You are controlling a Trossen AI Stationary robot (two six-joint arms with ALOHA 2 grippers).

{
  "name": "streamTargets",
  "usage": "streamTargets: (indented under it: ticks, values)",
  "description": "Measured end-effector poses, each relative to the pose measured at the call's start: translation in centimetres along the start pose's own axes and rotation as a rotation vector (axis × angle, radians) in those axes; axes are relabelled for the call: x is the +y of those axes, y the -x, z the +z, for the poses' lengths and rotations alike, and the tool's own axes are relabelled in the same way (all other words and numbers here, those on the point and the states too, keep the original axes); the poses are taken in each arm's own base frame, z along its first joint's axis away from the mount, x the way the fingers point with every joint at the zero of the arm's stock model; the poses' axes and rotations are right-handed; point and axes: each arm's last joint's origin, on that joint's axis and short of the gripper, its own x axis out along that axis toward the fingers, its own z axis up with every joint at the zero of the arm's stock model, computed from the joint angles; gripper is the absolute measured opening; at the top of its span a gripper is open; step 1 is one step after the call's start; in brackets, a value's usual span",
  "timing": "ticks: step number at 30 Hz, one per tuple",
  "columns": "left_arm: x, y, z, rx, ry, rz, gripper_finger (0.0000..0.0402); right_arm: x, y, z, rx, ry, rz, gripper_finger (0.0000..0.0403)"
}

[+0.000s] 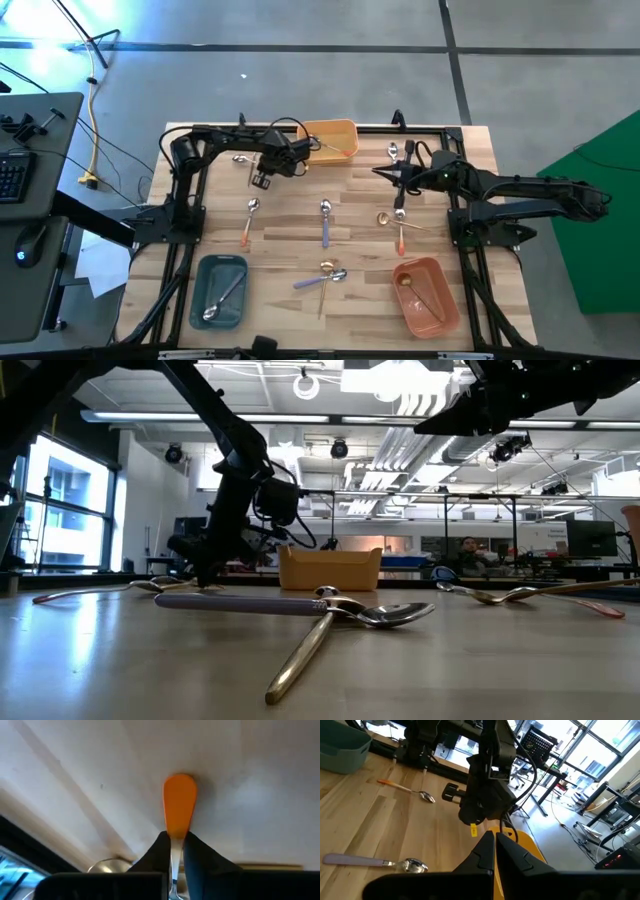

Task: Sort silverware by color (type)
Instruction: Put the top left orange spoon into the yellow bin

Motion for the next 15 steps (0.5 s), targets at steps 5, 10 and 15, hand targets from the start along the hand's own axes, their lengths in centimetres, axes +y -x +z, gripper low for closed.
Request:
streamTargets:
  ticks: [5,10,15]
  values:
    - [-0.3,1.8,-0.2,0.008,0.007,0.024,0.0001,0.0,0.0,0.0,0.0,0.0,0.0,0.0]
    - [0.4,6.0,-1.5,-0.099,0.097,0.092,0.0001,0.0,0.0,0.0,0.0,0.0,0.0,0.0]
    - [2.1,10.8,-2.9,-0.279,0.246,0.129,0.0,0.0,0.0,0.1,-0.007,0.0,-0.004,0.0]
